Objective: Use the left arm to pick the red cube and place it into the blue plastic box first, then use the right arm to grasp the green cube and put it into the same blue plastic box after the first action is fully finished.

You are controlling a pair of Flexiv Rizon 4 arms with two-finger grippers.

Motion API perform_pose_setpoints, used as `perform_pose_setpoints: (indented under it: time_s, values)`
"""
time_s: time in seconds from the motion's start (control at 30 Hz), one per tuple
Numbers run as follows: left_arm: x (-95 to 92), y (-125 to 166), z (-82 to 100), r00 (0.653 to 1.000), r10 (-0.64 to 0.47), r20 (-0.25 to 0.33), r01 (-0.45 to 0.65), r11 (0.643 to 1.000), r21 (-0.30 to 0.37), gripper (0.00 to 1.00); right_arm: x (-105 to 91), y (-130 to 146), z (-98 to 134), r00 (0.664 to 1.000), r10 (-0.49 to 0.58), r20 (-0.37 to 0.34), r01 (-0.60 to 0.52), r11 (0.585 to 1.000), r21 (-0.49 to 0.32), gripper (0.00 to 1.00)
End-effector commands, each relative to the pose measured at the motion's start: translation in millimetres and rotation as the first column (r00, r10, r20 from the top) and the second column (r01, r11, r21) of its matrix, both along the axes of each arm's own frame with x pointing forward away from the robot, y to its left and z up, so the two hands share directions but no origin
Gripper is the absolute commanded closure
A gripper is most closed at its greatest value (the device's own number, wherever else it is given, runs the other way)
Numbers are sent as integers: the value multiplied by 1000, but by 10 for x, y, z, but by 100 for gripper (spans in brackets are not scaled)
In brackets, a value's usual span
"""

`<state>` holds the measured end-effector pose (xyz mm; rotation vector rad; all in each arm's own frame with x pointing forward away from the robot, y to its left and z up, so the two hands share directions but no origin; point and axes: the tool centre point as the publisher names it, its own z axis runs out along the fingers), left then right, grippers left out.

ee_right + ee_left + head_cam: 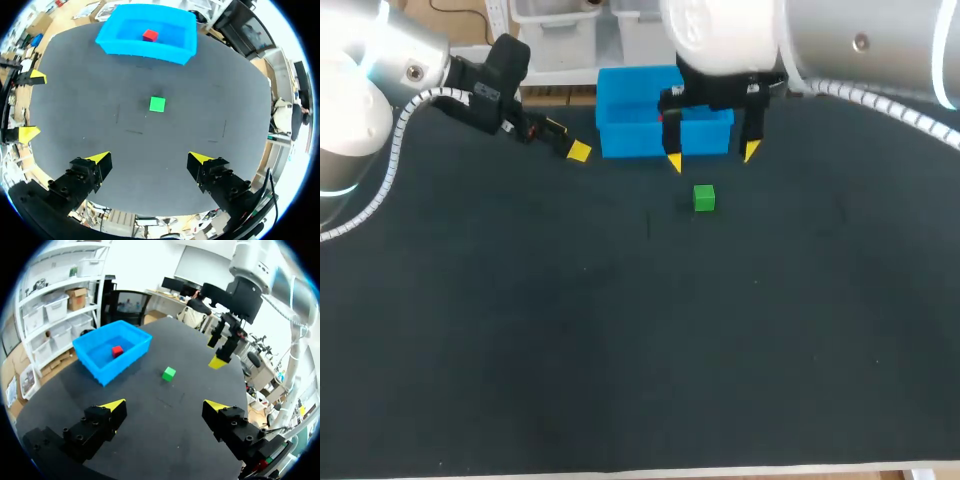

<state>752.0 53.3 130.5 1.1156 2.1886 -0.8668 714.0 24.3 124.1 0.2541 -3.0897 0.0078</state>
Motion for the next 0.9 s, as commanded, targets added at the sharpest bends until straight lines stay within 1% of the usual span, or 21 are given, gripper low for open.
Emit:
perform_pose_setpoints:
  time_s: [0.03, 0.1, 0.2, 0.27, 0.33, 0.37, 0.63, 0.9]
  values:
    - [-2, 8, -12, 1000, -1, 4, 2, 1000, -4, 0, -31, -9, -84, 991, -24, 128, 20, 999, 32, 0]
    - [-2, 8, -12, 1000, -1, 4, 2, 1000, -4, 0, 7, 19, -95, 985, -33, 168, 28, 999, 30, 0]
    - [-2, 8, -12, 1000, -1, 4, 2, 1000, -4, 0, 72, 78, -133, 980, -33, 198, 29, 999, 26, 0]
    - [-2, 8, -12, 1000, -1, 4, 2, 1000, -4, 0, 118, 135, -176, 977, -27, 211, 27, 1000, 2, 0]
    - [-2, 8, -12, 1000, -1, 4, 2, 1000, -4, 0, 161, 191, -230, 976, -19, 215, 21, 1000, -6, 0]
    - [-2, 8, -12, 1000, -1, 4, 2, 1000, -4, 0, 178, 215, -257, 977, -21, 212, 27, 999, -25, 0]
    - [-2, 8, -12, 1000, -1, 4, 2, 1000, -4, 0, 323, 372, -509, 978, -10, 210, 18, 999, -37, 0]
    - [-2, 8, -12, 1000, -1, 4, 2, 1000, -4, 0, 465, 331, -667, 981, -25, 193, 37, 998, -60, 0]
